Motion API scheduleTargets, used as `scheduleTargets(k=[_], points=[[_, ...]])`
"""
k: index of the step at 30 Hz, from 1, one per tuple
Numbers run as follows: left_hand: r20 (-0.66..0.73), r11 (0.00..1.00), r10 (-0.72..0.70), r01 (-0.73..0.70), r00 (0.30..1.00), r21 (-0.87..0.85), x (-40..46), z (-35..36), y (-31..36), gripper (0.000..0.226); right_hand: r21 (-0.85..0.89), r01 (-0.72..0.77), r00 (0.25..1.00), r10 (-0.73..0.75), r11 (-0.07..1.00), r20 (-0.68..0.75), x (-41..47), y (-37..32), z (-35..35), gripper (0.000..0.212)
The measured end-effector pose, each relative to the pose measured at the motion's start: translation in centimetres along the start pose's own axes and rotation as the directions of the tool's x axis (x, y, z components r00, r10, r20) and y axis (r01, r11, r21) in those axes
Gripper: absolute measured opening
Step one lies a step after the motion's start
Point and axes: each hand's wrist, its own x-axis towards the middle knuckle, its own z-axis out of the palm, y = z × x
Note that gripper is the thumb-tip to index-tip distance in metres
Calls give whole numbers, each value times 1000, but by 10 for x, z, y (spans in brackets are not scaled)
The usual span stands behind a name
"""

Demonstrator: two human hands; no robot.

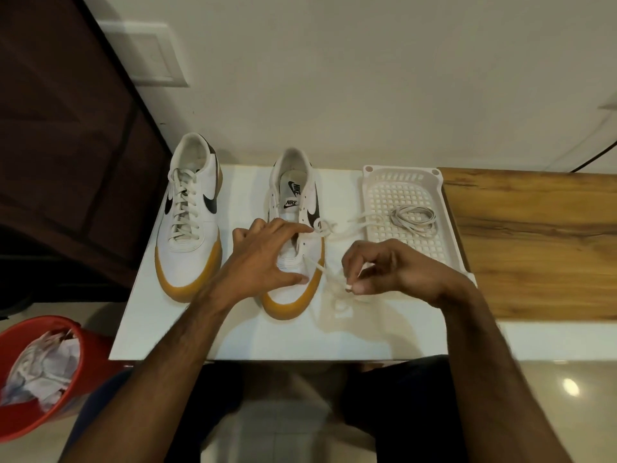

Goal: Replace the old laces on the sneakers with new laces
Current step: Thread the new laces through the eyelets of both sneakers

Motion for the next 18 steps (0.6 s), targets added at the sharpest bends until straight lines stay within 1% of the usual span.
scheduleTargets(k=[2, 4, 5, 6, 7, 8, 9, 10, 11, 12, 14, 17, 18], points=[[6, 1000, -13, 13, 1000, -5, 1, 0, -1, 82, 169, 122, 990, -107, 978, -96, 2, 0, 2, 1], [12, 1000, -15, 15, 1000, -5, 1, 1, -1, 81, 375, 199, 978, -156, 906, -140, 17, -1, 10, 5], [12, 1000, -11, 11, 1000, 2, 1, 1, -1, 81, 454, 192, 978, -129, 870, -166, 25, -2, 16, 5], [9, 1000, -6, 6, 1000, 8, 1, 2, -1, 81, 491, 163, 977, -71, 856, -201, 33, -2, 21, 4], [8, 1000, -4, 4, 1000, 9, 1, 2, -1, 80, 459, 116, 966, 7, 881, -257, 41, 0, 27, 5], [8, 1000, -5, 5, 1000, 3, 0, 2, -2, 80, 331, 45, 939, 73, 943, -335, 46, 3, 32, 9], [7, 1000, -7, 7, 1000, -2, 1, 2, -2, 80, 110, -60, 910, 99, 992, -404, 50, 7, 35, 12], [6, 1000, -9, 9, 1000, -8, 1, 3, -2, 79, -102, -164, 894, 104, 981, -435, 53, 10, 39, 13], [3, 1000, -10, 10, 1000, -11, 1, 2, -2, 79, -241, -233, 895, 111, 942, -432, 55, 14, 42, 15], [3, 1000, -12, 12, 1000, -16, 1, 3, -2, 80, -299, -261, 902, 122, 918, -413, 56, 16, 45, 17], [0, 999, -23, 23, 1000, -32, 1, 4, 0, 82, -325, -272, 900, 120, 906, -419, 61, 19, 53, 17], [2, 997, -53, 53, 999, -64, 1, 3, 1, 91, -491, -297, 877, 31, 819, -479, 71, 25, 59, 11], [1, 995, -63, 63, 998, -77, 1, 3, 1, 94, -512, -272, 888, 7, 815, -461, 71, 24, 57, 11]])
